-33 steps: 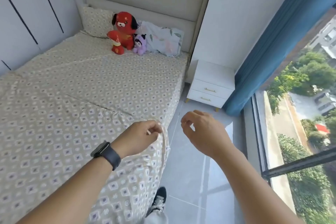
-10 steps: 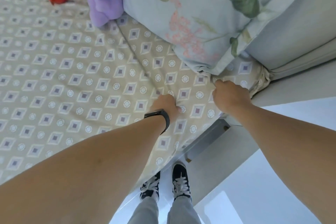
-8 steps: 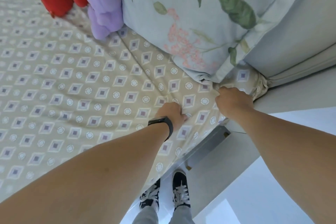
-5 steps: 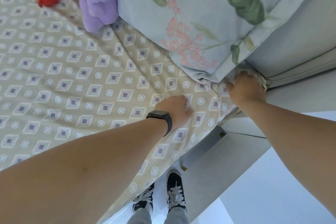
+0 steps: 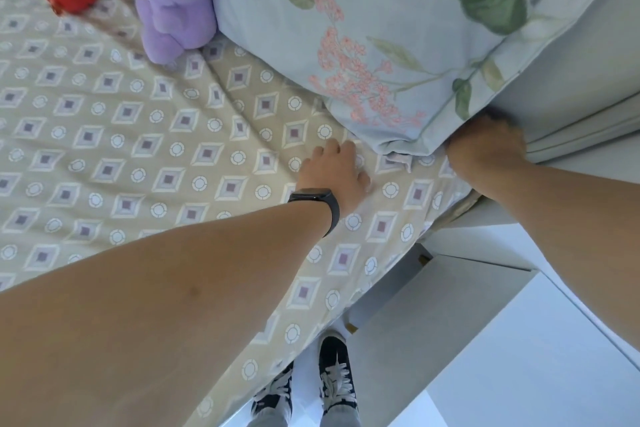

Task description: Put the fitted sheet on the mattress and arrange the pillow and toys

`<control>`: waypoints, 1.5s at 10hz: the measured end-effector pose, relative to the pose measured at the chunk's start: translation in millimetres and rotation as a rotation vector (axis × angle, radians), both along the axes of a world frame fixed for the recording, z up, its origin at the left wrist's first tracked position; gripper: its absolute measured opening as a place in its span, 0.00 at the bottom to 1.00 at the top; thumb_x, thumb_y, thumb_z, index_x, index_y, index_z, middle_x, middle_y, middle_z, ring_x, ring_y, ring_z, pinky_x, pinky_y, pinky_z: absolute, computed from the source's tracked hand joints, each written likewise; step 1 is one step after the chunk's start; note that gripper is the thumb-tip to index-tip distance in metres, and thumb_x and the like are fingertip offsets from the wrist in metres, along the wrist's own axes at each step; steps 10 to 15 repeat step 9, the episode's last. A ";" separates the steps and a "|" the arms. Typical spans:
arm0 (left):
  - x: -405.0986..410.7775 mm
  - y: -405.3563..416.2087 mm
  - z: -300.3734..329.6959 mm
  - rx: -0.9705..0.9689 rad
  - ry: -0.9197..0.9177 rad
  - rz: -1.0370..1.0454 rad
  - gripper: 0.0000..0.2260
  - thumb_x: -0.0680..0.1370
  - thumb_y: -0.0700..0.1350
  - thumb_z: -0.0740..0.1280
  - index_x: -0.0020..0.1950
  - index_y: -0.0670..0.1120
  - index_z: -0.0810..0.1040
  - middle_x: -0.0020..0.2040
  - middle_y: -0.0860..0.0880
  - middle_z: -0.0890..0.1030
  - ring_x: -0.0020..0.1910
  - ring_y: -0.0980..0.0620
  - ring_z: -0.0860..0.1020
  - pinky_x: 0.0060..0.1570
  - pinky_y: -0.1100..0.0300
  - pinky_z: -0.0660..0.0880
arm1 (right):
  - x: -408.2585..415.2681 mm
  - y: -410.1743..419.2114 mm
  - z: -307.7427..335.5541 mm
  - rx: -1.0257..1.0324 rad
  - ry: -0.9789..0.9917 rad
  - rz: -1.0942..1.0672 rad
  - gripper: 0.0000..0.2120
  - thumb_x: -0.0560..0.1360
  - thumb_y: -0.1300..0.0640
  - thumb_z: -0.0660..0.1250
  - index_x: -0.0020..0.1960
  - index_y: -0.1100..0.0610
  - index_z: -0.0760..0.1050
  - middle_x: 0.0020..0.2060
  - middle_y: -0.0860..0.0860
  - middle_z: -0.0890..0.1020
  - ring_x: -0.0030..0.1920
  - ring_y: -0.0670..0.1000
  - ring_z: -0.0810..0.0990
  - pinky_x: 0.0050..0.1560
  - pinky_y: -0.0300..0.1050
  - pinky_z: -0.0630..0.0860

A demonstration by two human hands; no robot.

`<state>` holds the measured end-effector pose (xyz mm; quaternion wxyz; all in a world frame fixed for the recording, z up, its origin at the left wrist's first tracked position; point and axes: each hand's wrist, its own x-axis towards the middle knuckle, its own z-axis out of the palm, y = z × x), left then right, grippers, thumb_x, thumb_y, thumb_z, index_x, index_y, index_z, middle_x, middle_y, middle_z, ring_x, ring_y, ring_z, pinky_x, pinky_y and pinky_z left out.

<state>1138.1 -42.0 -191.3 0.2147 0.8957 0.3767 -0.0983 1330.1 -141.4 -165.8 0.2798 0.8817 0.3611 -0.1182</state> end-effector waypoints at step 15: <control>-72.2 76.2 291.9 -0.163 0.025 -0.215 0.19 0.81 0.56 0.59 0.71 0.55 0.72 0.69 0.51 0.73 0.67 0.47 0.72 0.60 0.51 0.73 | -105.5 63.5 299.7 0.029 0.539 -0.125 0.11 0.78 0.53 0.58 0.38 0.56 0.69 0.36 0.52 0.74 0.35 0.52 0.72 0.37 0.45 0.67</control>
